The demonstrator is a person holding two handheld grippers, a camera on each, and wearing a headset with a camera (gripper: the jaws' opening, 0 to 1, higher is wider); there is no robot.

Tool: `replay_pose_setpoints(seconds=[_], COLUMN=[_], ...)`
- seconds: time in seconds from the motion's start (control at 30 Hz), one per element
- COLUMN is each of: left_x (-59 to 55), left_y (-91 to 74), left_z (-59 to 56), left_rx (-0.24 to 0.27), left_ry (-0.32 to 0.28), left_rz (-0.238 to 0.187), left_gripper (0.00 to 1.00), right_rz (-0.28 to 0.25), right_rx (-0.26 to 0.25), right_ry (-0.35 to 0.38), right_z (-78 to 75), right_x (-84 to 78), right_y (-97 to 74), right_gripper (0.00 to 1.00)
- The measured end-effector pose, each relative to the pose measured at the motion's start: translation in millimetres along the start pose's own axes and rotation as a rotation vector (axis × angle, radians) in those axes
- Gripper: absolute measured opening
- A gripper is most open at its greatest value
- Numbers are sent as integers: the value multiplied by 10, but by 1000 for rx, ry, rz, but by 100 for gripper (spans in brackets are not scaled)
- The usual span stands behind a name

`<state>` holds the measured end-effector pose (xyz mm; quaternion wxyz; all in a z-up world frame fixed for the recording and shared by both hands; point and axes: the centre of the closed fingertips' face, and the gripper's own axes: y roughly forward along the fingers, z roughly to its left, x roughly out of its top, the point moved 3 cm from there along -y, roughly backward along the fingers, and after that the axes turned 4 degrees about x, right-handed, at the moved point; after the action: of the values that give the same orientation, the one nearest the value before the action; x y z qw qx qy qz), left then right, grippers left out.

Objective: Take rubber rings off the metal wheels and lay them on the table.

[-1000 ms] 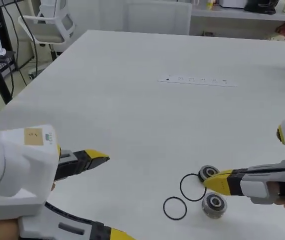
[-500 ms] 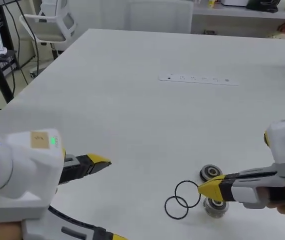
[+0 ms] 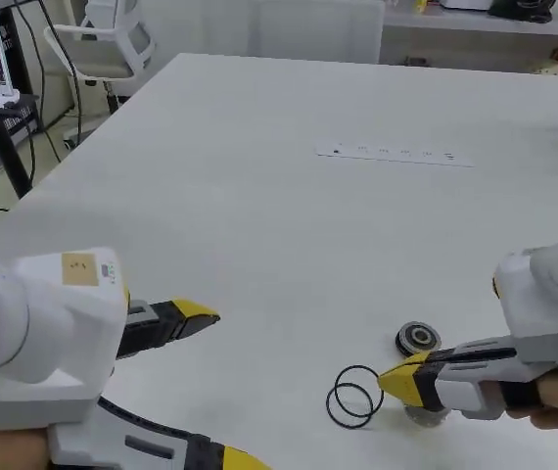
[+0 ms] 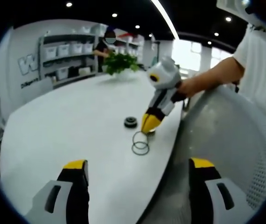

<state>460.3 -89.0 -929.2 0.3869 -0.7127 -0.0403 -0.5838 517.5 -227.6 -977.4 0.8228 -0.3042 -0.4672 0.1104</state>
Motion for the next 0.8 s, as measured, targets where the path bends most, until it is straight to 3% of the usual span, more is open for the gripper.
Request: replay_pose_setpoints(seconds=[0.27,0.57,0.8], left_x=[-5,-3,-1], left_y=[-4,-8,-6], left_z=[12,22,27], left_rx=[6,11,11], left_ry=[-9,-15,-18], left_rz=[-2,-5,-7], left_gripper=[89,88,88], right_rz=[-31,1,22], right_rx=[-7,-8,-37], right_ry=[20,3,-27], right_z=[-40,-39,-73], right_x=[18,-43,-58], right_y=[28,70,75], right_gripper=[0,0,5])
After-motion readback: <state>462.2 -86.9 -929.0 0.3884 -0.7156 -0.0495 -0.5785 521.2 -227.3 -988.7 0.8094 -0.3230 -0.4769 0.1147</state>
